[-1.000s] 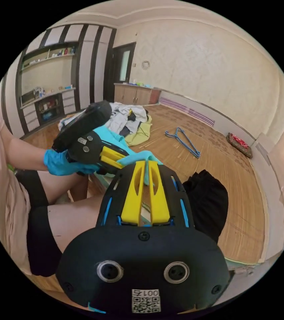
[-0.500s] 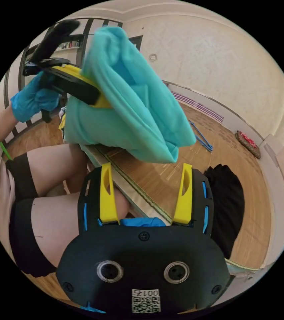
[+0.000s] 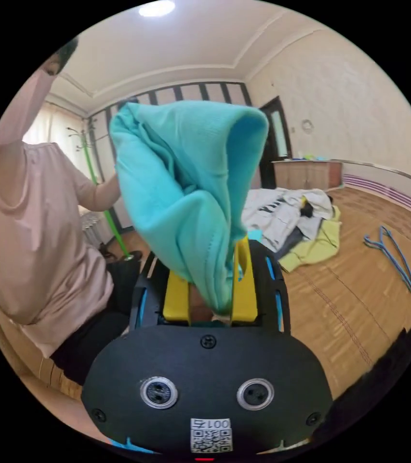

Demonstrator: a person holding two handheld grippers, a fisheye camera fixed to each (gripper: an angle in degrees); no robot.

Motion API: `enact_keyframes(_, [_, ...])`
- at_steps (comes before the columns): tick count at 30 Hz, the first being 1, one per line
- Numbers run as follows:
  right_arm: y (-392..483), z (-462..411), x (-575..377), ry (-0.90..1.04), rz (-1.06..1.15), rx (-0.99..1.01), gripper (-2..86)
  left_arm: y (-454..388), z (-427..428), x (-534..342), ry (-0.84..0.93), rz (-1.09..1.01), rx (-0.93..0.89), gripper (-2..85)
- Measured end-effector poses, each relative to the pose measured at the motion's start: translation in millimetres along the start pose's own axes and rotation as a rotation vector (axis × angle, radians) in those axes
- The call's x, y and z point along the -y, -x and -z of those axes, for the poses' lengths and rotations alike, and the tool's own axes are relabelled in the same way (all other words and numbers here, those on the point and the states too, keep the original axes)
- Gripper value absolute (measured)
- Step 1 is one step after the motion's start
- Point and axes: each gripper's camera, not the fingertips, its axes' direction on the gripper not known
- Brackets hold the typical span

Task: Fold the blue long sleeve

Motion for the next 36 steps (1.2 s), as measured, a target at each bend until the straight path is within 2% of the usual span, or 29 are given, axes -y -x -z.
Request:
enact_keyframes(4, [9.3, 19.0, 19.6, -0.103, 0.076, 0.155, 7.3, 12.3, 28.0, -17.4, -0.045, 0.002, -0.026, 1.5])
enact_keyframes(7, [11.7, 27.0, 38.3, -0.098, 0.112, 0.120, 5.2, 30.0, 41.7, -21.3, -0.082, 0.038, -0.017, 1.6])
enact_keyframes(15, [-36.0, 47.3, 120.3, -0.108, 0.070, -0.182, 3.3, 127.3, 61.7, 10.1, -0.195, 0.119, 0.060, 1.7])
enact_keyframes(20, [-74.4, 69.5, 186.0, -0.086, 0.073, -0.403, 2.3, 193.7, 69.4, 67.8, -0.224, 0.129, 0.157, 1.5])
enact_keyframes(24, [-75.1, 91.5, 220.9, -0.096, 0.129, -0.563, 2.0, 212.6, 75.1, 107.6, -0.247, 0.076, 0.225, 1.4])
enact_keyframes(28, [-58.0, 111.3, 239.8, -0.118, 0.233, -0.727, 2.5, 212.1, 85.8, 130.8, -0.360, 0.006, 0.226, 1.3])
enact_keyframes(32, [-45.3, 111.8, 218.2, -0.093, 0.282, -0.687, 3.6, 196.4, 73.4, 110.5, -0.423, -0.045, 0.152, 1.2])
enact_keyframes(36, [-43.0, 91.5, 161.1, -0.008, 0.223, -0.533, 4.7, 172.0, 29.7, 67.8, -0.313, -0.118, 0.046, 1.2])
